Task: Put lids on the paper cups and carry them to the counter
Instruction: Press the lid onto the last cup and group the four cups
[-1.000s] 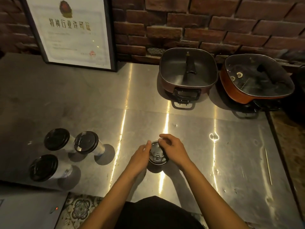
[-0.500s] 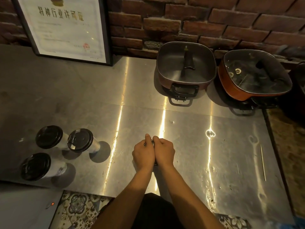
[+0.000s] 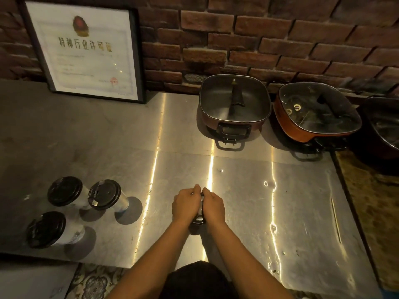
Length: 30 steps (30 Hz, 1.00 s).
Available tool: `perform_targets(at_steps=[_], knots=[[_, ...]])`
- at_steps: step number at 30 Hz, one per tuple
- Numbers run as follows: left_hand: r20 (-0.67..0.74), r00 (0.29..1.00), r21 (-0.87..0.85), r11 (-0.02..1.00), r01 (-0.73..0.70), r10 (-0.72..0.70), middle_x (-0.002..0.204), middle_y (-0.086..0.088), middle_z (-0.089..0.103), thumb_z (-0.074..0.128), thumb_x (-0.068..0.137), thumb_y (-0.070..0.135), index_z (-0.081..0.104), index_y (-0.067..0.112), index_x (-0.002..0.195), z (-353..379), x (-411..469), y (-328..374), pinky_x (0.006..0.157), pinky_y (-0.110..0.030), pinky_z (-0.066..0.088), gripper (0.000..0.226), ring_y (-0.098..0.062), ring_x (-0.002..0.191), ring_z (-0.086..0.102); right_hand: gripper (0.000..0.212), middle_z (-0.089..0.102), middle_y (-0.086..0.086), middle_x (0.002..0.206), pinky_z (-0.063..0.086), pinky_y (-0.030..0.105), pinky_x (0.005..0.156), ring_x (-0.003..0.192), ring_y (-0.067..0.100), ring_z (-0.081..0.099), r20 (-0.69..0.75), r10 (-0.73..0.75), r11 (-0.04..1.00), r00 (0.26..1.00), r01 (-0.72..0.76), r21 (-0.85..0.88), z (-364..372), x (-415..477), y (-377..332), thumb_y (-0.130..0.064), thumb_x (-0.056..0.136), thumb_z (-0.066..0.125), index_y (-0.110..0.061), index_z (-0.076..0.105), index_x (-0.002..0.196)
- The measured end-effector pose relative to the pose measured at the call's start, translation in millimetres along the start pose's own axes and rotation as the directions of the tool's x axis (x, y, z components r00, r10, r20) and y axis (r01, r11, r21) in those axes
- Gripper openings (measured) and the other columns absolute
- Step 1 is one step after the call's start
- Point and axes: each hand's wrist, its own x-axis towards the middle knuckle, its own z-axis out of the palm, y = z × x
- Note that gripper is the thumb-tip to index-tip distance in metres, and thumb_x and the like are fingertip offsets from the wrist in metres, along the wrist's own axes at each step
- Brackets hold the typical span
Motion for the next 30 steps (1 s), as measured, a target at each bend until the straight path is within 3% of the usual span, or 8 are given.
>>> perform_targets(at_steps=[4, 7, 9, 13, 17, 21, 27, 30], knots=[[0.327, 0.937, 0.289, 0.930, -0.226, 0.126, 0.078, 0.002, 0.075, 0.039, 0.095, 0.065, 0.075, 0.022, 0.078, -8.9, 15.0, 3.7, 0.082, -0.038, 0.057, 0.059, -0.018, 0.079, 0.071, 0.032, 0.074, 0.002, 0.099, 0.057, 0.043, 0.089, 0.092, 0.020, 0.071, 0.004, 0.039, 0.999, 0.999, -0.039, 0.022, -7.1, -0.1, 14.4, -0.041, 0.098, 0.044, -0.026, 0.072, 0.098], [0.299, 0.935, 0.419, 0.854, -0.307, 0.190, 0.109, 0.012, 0.077, 0.035, 0.083, 0.081, 0.075, 0.033, 0.108, -14.8, 17.4, 5.2, 0.093, -0.040, 0.056, 0.068, -0.012, 0.100, 0.070, 0.032, 0.073, 0.000, 0.103, 0.056, 0.037, 0.086, 0.095, 0.018, 0.069, -0.010, 0.004, 0.999, 1.000, -0.005, -0.039, -15.6, -3.3, 16.2, -0.038, 0.098, 0.044, -0.022, 0.071, 0.105], [0.207, 0.954, 0.368, 0.886, -0.281, 0.217, 0.121, 0.014, 0.072, 0.037, 0.081, 0.084, 0.070, 0.034, 0.120, -18.9, 11.2, 6.9, 0.098, -0.039, 0.053, 0.072, -0.012, 0.110, 0.067, 0.028, 0.069, -0.005, 0.105, 0.052, 0.028, 0.080, 0.098, 0.014, 0.065, -0.008, -0.061, 0.996, 0.998, 0.060, -0.059, -20.9, -4.6, 14.8, -0.035, 0.102, 0.045, -0.021, 0.067, 0.109], [-0.011, 0.998, 0.025, 0.997, -0.068, 0.069, 0.101, 0.014, 0.069, 0.040, 0.094, 0.070, 0.064, 0.035, 0.097, -24.8, -7.0, 3.5, 0.088, -0.031, 0.049, 0.043, -0.014, 0.101, 0.065, 0.026, 0.069, -0.005, 0.107, 0.041, 0.013, 0.068, 0.094, 0.009, 0.063, 0.025, -0.207, 0.968, 0.978, 0.209, -0.136, -19.8, -1.6, 2.2, -0.033, 0.103, 0.048, -0.019, 0.068, 0.111], [0.008, 0.982, -0.259, 0.948, 0.182, -0.187, 0.099, 0.008, 0.070, 0.040, 0.097, 0.067, 0.066, 0.031, 0.102, -9.8, -23.8, -1.9, 0.090, -0.035, 0.056, 0.044, -0.018, 0.097, 0.068, 0.033, 0.071, -0.003, 0.089, 0.040, 0.014, 0.059, 0.078, 0.009, 0.065, 0.093, -0.222, 0.944, 0.971, 0.238, -0.229, -3.7, 0.2, -1.3, -0.032, 0.105, 0.044, -0.015, 0.070, 0.095], [-0.145, 0.967, -0.285, 0.945, 0.163, -0.210, 0.078, 0.007, 0.076, 0.044, 0.098, 0.062, 0.075, 0.027, 0.078, 8.6, -29.7, 0.0, 0.081, -0.037, 0.059, 0.051, -0.014, 0.079, 0.071, 0.044, 0.069, -0.003, 0.071, 0.041, 0.020, 0.058, 0.066, 0.009, 0.064, 0.040, -0.194, 0.953, 0.980, 0.198, -0.231, 3.1, 0.3, 8.5, -0.028, 0.105, 0.042, -0.021, 0.064, 0.069], [-0.201, 0.944, -0.301, 0.933, 0.197, -0.263, 0.066, 0.011, 0.073, 0.049, 0.091, 0.047, 0.072, 0.044, 0.065, 12.8, -22.8, -5.5, 0.081, -0.043, 0.061, 0.035, -0.016, 0.071, 0.072, 0.042, 0.063, -0.006, 0.066, 0.036, 0.018, 0.055, 0.061, 0.007, 0.058, -0.026, -0.187, 0.949, 0.982, 0.174, -0.262, 5.0, 1.5, 5.6, -0.020, 0.102, 0.043, -0.025, 0.057, 0.062], [-0.206, 0.943, -0.282, 0.938, 0.199, -0.262, 0.063, 0.010, 0.072, 0.048, 0.090, 0.045, 0.072, 0.042, 0.066, 14.8, -20.2, -7.2, 0.079, -0.043, 0.062, 0.034, -0.016, 0.068, 0.071, 0.041, 0.062, -0.006, 0.067, 0.037, 0.018, 0.056, 0.061, 0.007, 0.058, -0.033, -0.189, 0.945, 0.982, 0.172, -0.280, 5.6, 3.3, 5.8, -0.019, 0.102, 0.044, -0.024, 0.058, 0.064]])
